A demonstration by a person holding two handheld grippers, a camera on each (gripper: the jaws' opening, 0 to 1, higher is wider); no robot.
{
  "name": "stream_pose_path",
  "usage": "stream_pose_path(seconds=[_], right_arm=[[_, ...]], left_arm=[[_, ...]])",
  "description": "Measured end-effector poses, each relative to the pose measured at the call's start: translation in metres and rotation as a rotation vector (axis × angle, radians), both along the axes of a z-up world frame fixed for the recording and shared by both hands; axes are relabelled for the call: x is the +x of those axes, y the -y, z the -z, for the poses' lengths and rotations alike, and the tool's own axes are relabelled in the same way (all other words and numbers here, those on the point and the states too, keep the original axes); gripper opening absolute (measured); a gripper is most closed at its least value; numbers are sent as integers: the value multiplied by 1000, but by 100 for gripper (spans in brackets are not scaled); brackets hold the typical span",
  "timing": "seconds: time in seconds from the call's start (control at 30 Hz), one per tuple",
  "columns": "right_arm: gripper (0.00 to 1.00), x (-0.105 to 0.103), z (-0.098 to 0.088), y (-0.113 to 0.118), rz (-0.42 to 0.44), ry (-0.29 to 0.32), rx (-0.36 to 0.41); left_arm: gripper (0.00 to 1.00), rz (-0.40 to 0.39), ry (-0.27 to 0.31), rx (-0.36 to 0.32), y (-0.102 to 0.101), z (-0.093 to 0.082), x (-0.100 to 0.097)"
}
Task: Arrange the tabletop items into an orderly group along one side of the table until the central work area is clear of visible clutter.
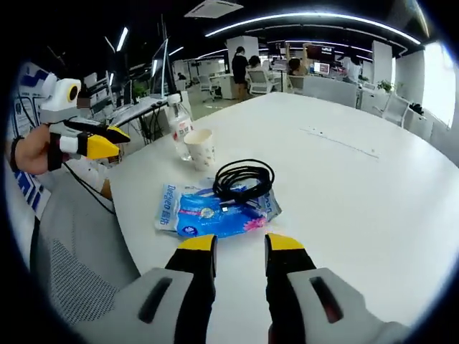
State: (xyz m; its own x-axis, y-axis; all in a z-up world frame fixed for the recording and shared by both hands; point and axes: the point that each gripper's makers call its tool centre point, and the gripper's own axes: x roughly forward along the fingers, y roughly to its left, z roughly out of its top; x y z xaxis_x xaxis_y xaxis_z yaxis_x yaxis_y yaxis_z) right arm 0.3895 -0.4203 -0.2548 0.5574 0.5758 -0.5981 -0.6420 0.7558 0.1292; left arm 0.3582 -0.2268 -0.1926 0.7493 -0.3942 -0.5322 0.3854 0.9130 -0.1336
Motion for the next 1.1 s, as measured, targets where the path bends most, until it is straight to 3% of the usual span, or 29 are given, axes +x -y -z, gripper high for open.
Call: stream_pose_path(seconds=[0.3, 0.67, 0.87, 1.1], right_arm=[[24, 0, 9, 1, 71, -64, 105], [26, 36, 10, -22, 97, -112, 217], [27, 54, 14, -36, 99, -143, 236], [27, 73, 33, -40, 161, -217, 273]], left_arm=[[34, -28, 8, 6, -1, -6, -7], [34, -59, 7, 26, -12, -10, -12], [34, -70, 10, 29, -16, -11, -13], [35, -77, 11, 32, -19, -11, -14]])
